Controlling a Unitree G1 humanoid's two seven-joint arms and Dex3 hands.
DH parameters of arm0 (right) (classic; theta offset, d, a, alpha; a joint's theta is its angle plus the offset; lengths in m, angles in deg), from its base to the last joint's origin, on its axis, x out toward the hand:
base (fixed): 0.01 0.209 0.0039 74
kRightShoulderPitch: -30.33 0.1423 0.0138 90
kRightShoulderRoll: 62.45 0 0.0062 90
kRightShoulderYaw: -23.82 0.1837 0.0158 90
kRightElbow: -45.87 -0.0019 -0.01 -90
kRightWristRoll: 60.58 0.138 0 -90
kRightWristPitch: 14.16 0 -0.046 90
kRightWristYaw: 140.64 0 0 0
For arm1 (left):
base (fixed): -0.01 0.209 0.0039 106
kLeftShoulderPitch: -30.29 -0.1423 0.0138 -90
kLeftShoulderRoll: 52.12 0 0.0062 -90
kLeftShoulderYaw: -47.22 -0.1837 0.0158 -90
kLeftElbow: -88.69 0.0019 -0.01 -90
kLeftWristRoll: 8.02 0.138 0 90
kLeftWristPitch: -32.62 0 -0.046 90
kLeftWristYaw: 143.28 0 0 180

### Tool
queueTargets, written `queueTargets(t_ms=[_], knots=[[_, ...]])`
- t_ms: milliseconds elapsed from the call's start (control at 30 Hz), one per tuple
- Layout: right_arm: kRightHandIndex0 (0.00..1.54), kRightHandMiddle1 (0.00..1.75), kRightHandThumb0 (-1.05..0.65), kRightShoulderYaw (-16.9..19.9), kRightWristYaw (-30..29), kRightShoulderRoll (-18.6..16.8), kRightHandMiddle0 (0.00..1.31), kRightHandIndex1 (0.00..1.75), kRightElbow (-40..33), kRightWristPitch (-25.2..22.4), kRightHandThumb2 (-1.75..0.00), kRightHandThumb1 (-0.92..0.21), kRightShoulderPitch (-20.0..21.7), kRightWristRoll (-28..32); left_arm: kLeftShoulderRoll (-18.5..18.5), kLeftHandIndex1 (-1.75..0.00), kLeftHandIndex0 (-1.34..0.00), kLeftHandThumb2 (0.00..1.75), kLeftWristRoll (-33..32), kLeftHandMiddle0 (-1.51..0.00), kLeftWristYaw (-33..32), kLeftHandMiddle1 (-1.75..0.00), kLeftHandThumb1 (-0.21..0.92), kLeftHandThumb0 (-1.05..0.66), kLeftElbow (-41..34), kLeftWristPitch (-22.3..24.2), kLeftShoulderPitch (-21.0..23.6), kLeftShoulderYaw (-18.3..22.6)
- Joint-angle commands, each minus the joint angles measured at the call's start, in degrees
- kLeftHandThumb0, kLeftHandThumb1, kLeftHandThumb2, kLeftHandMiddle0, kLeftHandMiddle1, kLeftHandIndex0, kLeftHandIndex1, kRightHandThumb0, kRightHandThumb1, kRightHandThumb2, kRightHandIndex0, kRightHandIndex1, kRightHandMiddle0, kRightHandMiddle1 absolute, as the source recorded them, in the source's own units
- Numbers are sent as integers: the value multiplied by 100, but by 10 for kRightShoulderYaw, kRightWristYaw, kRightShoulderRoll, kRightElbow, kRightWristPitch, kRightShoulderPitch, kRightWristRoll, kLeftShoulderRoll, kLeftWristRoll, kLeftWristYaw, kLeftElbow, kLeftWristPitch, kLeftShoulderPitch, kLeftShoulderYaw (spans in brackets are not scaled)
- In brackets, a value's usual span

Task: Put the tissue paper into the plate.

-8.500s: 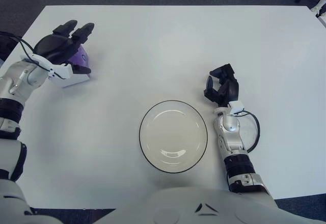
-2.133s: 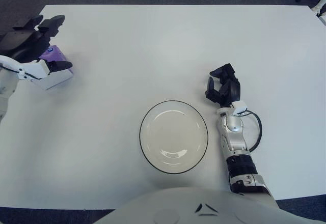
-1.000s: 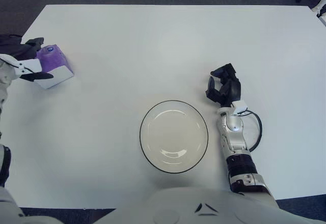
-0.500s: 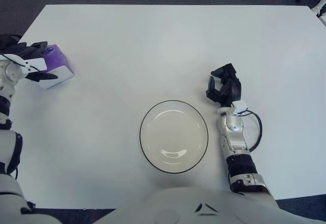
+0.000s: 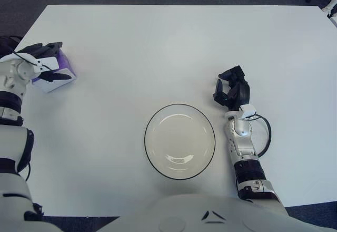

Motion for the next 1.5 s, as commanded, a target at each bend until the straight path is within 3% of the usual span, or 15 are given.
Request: queueTargets(t_ms=[0, 300, 633, 1033, 1467], knots=[[62, 175, -41, 19, 1, 10, 43, 155, 89, -11, -103, -54, -74, 12, 0, 0, 0, 47, -10, 0, -1, 0, 68, -101, 5, -14, 7, -1], [62, 175, -41, 19, -6, 12, 43, 156, 88, -11, -103, -55, -74, 3, -33, 0, 0, 48, -7, 0, -13, 0, 70, -101, 22, -5, 11, -15], [62, 175, -41, 23, -11, 13, 42, 156, 85, -10, -100, -57, -79, 3, -101, 0, 0, 48, 6, 0, -110, 0, 74, -105, 85, 16, -5, -44], [64, 175, -41, 25, -7, 18, 42, 155, 80, 0, -101, -57, -85, 3, -118, 0, 0, 47, 7, 0, -112, 0, 74, -105, 101, 25, -14, -64], [64, 175, -41, 25, 1, 22, 42, 155, 76, 4, -101, -57, -87, 6, -107, 0, 0, 44, 12, 0, -97, 0, 69, -105, 107, 52, -19, -81]])
